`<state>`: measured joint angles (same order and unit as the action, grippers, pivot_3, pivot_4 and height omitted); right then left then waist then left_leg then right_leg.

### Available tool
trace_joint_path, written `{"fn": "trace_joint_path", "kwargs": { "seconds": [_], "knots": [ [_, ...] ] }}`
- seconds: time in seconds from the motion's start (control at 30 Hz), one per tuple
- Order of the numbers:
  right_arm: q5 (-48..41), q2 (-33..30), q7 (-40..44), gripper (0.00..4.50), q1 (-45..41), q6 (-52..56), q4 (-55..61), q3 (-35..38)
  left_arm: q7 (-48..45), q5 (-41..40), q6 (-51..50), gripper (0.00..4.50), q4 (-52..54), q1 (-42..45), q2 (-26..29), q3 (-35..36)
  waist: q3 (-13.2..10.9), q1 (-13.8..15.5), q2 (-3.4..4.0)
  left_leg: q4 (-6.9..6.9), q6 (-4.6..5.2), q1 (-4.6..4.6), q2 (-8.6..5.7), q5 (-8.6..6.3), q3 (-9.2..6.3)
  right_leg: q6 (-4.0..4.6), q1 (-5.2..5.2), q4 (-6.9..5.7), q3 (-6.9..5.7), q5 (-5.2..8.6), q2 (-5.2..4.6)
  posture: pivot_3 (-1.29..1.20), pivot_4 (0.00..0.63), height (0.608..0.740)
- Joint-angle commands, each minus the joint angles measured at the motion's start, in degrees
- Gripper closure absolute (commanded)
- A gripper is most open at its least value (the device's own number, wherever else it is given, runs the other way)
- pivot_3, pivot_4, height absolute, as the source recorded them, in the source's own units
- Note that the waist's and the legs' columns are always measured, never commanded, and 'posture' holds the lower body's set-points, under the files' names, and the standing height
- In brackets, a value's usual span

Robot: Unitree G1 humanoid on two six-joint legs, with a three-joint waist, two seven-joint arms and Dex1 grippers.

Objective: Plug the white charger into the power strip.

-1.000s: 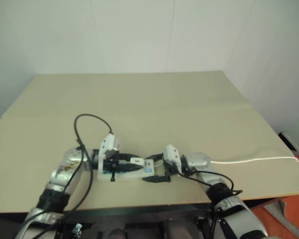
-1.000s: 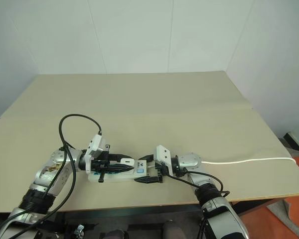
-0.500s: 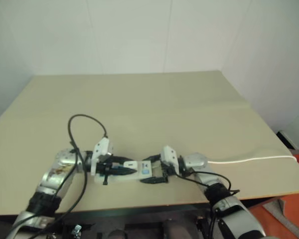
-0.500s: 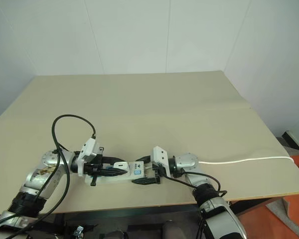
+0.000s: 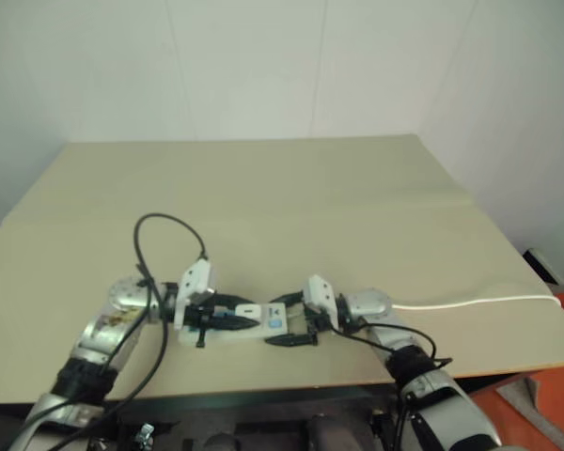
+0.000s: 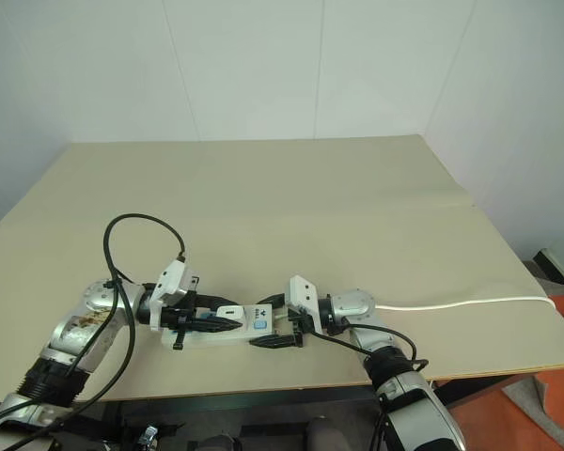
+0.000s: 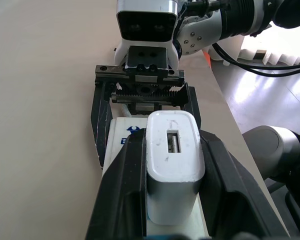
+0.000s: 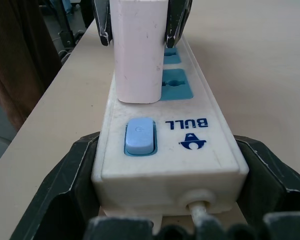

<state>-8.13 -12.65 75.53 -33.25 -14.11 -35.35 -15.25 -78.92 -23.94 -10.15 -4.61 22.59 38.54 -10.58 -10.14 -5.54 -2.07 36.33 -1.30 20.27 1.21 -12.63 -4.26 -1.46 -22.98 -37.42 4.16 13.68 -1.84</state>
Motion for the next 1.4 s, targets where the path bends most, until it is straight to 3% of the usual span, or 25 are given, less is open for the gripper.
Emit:
{"fn": "trace_joint_path", "kwargs": {
  "seconds": [0.03, 0.9, 1.4],
  "knots": [
    [0.02, -0.91, -0.34, 1.07, 0.59, 0.94, 0.36, 0.43, 0.02, 5.34, -1.74, 3.47, -3.31, -1.08, 1.00, -3.60, 0.02, 0.08, 0.00, 0.00, 0.00, 0.00, 0.00, 0.00, 0.00, 0.00, 0.01, 0.01, 0.00, 0.00, 0.00, 0.00, 0.150, 0.740],
    [-0.16, -1.03, -0.53, 1.07, 0.83, 1.71, 1.08, 0.58, 3.30, 4.67, -3.27, 3.47, -0.06, -7.88, 2.01, -1.64, 0.04, 0.15, 0.03, -0.08, 0.00, -0.09, 0.06, 0.00, -0.03, 0.00, 0.23, 0.28, -0.07, 0.00, 0.01, 0.00, 0.150, 0.740],
    [-0.49, -1.22, -0.67, 1.07, 1.21, 2.50, 2.43, 0.85, -3.26, 7.50, 1.06, 3.47, -7.37, -3.47, 2.17, -5.96, 0.14, 0.08, 0.10, -0.14, -0.01, -0.10, 0.10, -0.01, -0.02, 0.01, 0.23, 0.31, -0.06, 0.01, 0.06, 0.00, 0.150, 0.740]
  ]
}}
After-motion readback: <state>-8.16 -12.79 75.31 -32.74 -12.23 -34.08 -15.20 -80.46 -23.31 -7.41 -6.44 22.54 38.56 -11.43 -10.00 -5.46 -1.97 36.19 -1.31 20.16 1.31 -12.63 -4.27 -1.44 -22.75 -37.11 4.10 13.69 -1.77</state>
